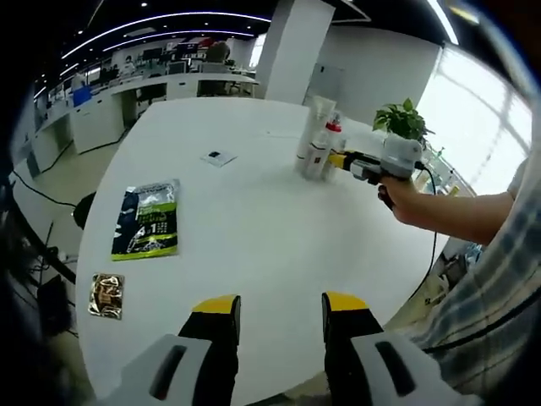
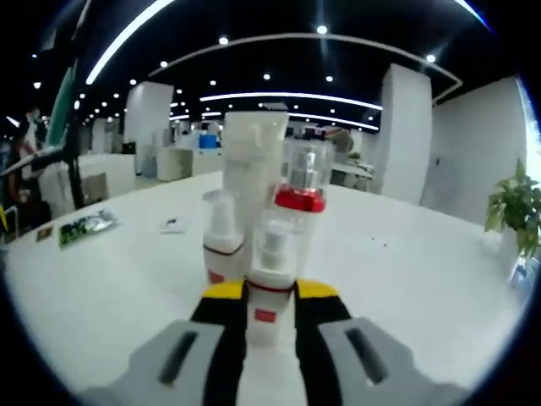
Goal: Arrange the skincare products in the storage area until every visible bottle or jar stands upright without overlapping.
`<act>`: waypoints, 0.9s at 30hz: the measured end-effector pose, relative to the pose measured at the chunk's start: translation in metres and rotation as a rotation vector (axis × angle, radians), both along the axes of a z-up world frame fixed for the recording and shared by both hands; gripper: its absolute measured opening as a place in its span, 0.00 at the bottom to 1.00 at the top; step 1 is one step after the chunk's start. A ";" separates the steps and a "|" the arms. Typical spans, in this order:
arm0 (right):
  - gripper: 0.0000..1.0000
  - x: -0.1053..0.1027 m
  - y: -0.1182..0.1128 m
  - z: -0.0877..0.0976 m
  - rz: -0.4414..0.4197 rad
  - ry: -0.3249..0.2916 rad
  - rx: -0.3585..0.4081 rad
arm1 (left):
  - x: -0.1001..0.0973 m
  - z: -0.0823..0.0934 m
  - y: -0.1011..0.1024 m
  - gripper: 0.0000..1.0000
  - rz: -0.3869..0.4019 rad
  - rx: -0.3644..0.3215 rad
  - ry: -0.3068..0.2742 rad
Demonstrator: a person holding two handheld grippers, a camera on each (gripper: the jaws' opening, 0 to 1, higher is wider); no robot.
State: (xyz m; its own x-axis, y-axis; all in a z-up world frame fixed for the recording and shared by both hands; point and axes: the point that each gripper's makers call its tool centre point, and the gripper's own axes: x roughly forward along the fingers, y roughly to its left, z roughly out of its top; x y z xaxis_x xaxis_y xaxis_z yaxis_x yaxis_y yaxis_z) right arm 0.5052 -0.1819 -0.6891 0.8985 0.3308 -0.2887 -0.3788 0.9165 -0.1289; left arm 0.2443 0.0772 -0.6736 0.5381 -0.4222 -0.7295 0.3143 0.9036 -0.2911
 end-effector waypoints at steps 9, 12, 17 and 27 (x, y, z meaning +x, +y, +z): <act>0.19 0.002 0.000 -0.001 -0.041 0.024 -0.013 | 0.001 0.000 -0.011 0.39 -0.022 -0.009 -0.003; 0.19 0.003 -0.001 -0.001 -0.060 0.027 -0.030 | -0.001 0.001 -0.014 0.39 -0.049 0.001 -0.009; 0.19 0.007 -0.004 -0.001 -0.117 0.038 -0.011 | -0.002 0.002 -0.009 0.39 -0.037 0.001 -0.011; 0.23 0.006 -0.007 -0.010 -0.153 0.095 0.051 | -0.008 0.001 -0.007 0.39 -0.045 0.016 -0.014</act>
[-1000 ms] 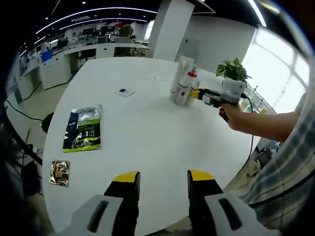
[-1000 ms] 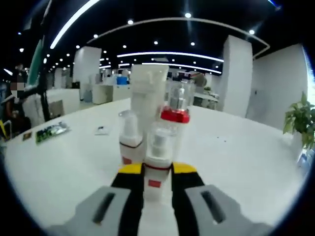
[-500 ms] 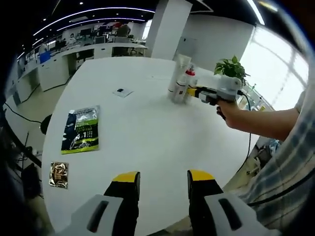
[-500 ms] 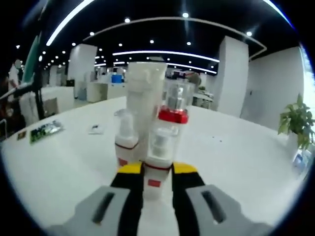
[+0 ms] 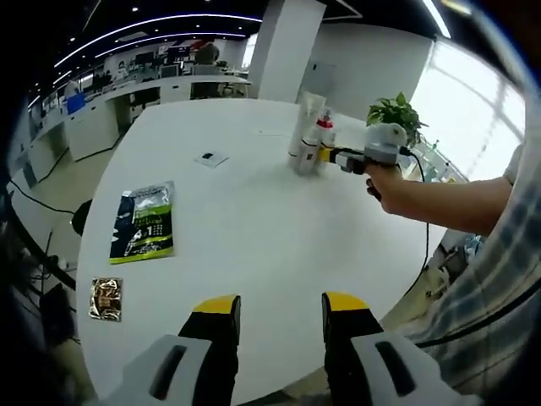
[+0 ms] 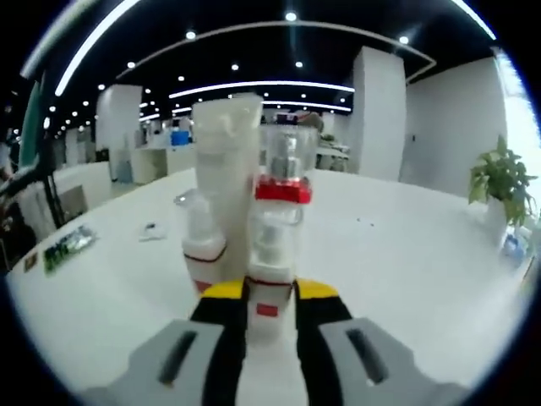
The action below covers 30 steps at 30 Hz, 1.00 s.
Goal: Arrange the skincare products in the storage area until every visible bottle or jar stands upright without overlapping.
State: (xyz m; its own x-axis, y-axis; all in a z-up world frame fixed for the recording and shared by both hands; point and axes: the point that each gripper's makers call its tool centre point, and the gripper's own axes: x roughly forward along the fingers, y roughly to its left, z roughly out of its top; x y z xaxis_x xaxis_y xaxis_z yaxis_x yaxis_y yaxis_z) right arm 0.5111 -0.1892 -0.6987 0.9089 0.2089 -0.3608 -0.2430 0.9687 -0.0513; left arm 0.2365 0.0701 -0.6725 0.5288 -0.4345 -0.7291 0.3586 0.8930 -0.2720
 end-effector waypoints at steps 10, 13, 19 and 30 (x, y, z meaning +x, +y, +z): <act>0.39 -0.024 -0.005 0.000 -0.018 0.080 0.081 | 0.001 -0.003 -0.005 0.40 0.000 -0.020 0.010; 0.38 -0.041 -0.006 -0.003 0.000 0.145 0.100 | 0.010 -0.004 -0.004 0.42 0.010 -0.022 0.004; 0.37 -0.071 -0.015 0.004 0.060 0.171 0.067 | 0.045 -0.006 0.017 0.50 0.084 0.002 -0.007; 0.41 -0.133 -0.030 0.016 0.159 0.237 0.025 | 0.117 -0.030 0.090 0.73 0.266 0.113 0.023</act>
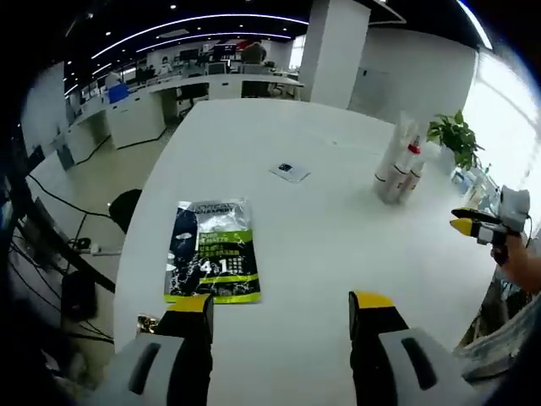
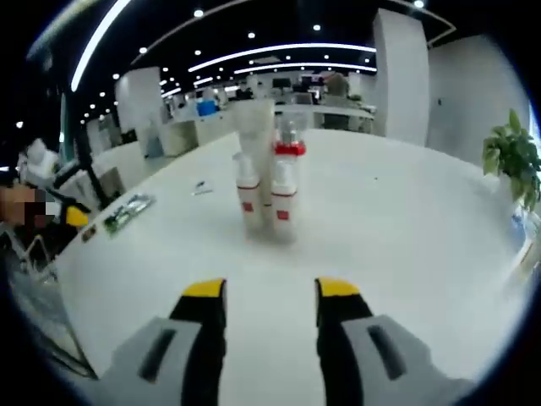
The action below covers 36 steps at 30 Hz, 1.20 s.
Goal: Arrange the skincare products in the storage area until every visible bottle or jar stands upright without overlapping.
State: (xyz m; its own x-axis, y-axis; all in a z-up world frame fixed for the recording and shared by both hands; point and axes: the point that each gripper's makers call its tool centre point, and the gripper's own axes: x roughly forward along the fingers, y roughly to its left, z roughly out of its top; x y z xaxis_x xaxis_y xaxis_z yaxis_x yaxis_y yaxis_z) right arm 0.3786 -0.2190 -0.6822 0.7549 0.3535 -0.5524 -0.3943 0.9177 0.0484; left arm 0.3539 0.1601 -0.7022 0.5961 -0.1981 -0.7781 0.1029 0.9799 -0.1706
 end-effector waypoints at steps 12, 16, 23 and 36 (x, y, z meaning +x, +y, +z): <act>0.41 -0.050 -0.005 0.008 0.034 0.044 -0.019 | 0.048 -0.039 0.037 0.95 -0.003 0.102 0.100; 0.41 -0.055 -0.015 0.014 0.016 0.048 -0.021 | 0.058 -0.048 0.040 0.96 -0.017 0.127 0.131; 0.41 -0.064 -0.032 0.021 -0.011 0.064 -0.039 | 0.072 -0.071 0.045 0.94 -0.043 0.156 0.185; 0.40 -0.060 -0.041 0.021 -0.046 0.061 -0.040 | 0.073 -0.074 0.051 0.81 -0.024 0.163 0.207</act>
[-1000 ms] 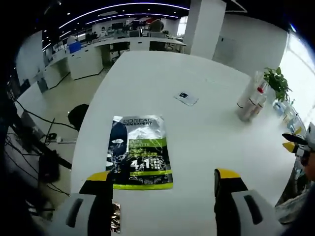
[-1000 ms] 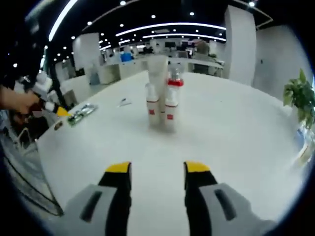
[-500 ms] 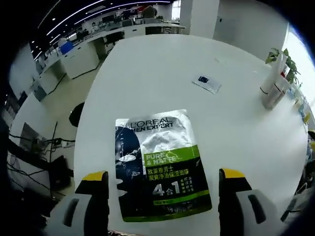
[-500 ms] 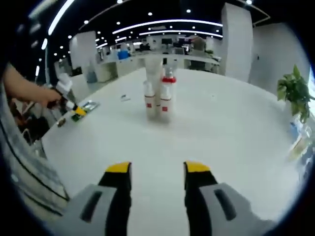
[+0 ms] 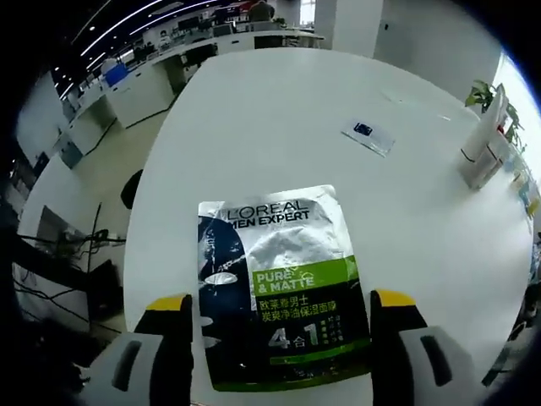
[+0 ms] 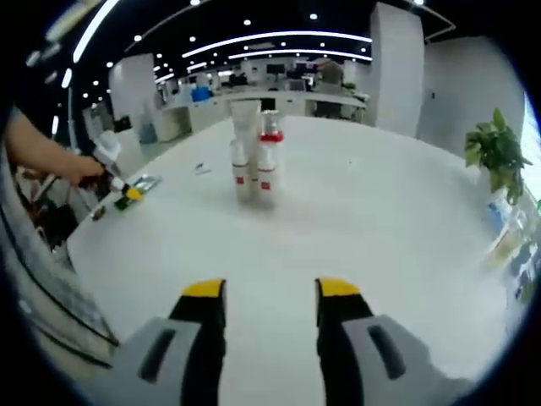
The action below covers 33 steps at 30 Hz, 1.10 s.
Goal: Arrange the skincare products in the storage area until every visible bottle or jar stands upright without overlapping.
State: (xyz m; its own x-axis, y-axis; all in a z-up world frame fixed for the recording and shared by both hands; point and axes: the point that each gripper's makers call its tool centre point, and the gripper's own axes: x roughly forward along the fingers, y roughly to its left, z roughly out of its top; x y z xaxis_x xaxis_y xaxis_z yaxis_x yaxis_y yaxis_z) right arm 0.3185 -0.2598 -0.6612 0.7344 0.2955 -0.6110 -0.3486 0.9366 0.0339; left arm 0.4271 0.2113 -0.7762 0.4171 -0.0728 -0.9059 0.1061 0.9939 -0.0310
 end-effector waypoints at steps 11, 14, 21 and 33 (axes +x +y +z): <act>0.39 0.002 0.006 -0.003 0.022 0.004 0.004 | -0.004 0.004 -0.003 0.64 -0.016 -0.002 -0.018; 0.39 0.001 0.003 -0.005 0.021 0.007 0.001 | -0.007 0.006 -0.006 0.59 -0.032 -0.003 -0.020; 0.38 -0.005 0.003 -0.011 0.022 0.021 -0.002 | -0.010 0.007 -0.010 0.41 -0.059 -0.008 -0.023; 0.38 -0.006 0.009 -0.011 0.024 0.021 0.011 | -0.018 0.006 -0.020 0.15 -0.101 -0.044 -0.015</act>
